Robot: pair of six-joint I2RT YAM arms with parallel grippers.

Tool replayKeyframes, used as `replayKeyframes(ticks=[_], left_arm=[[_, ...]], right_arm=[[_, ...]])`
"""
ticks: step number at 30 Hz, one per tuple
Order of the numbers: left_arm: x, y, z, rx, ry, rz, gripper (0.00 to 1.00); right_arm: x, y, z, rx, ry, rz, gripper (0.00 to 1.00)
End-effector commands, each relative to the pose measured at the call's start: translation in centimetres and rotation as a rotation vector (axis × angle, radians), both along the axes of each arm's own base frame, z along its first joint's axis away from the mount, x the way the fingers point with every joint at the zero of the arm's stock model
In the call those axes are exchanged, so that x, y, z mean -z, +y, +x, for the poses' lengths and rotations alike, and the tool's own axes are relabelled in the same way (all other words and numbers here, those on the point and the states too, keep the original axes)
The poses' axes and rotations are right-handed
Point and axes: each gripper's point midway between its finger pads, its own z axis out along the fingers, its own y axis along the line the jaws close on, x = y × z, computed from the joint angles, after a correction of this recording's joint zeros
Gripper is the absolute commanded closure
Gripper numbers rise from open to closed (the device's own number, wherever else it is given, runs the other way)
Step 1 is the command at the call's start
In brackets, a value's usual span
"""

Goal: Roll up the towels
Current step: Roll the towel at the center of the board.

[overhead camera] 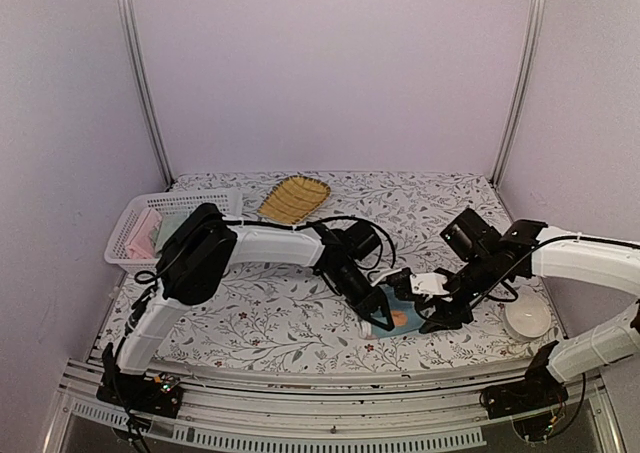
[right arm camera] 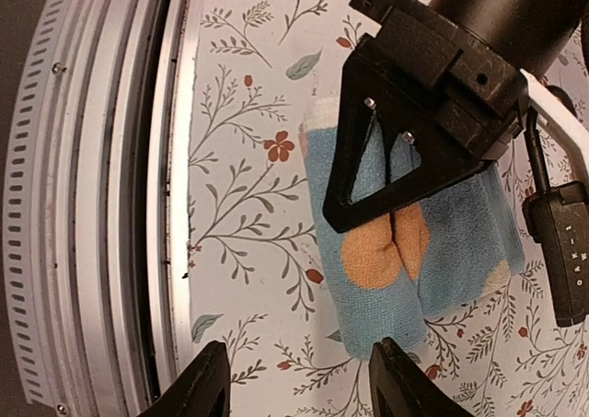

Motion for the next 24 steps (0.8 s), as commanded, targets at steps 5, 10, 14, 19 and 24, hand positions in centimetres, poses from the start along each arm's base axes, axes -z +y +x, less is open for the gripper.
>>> replayKeyframes(ticks=[5,10,14,19,24], left_arm=[[4.3,2.5,-0.7,-0.065,0.153,0.140,0.88],[4.4,2.5,-0.4,-0.074,0.166,0.136,0.88],[4.4,2.6,-0.2,-0.075,0.164,0.135,0.88],[4.5,2.6,0.0,-0.075,0.152,0.132,0.87],[2.2,2.0,1.2,-0.088,0.044,0.058,0.76]], right_arm=[[3.2,2.4,3.8,-0.002,-0.157,-0.026,0.44],[5.3,3.0,4.0,-0.029,-0.145,-0.057,0.44],[6.8,3.2,3.4,-0.062,-0.117,-0.070,0.50],[7.9,3.4,2.4,-0.096,-0.045,-0.084,0.76],[8.2,3.4,0.3,-0.146,0.080,-0.089,0.94]])
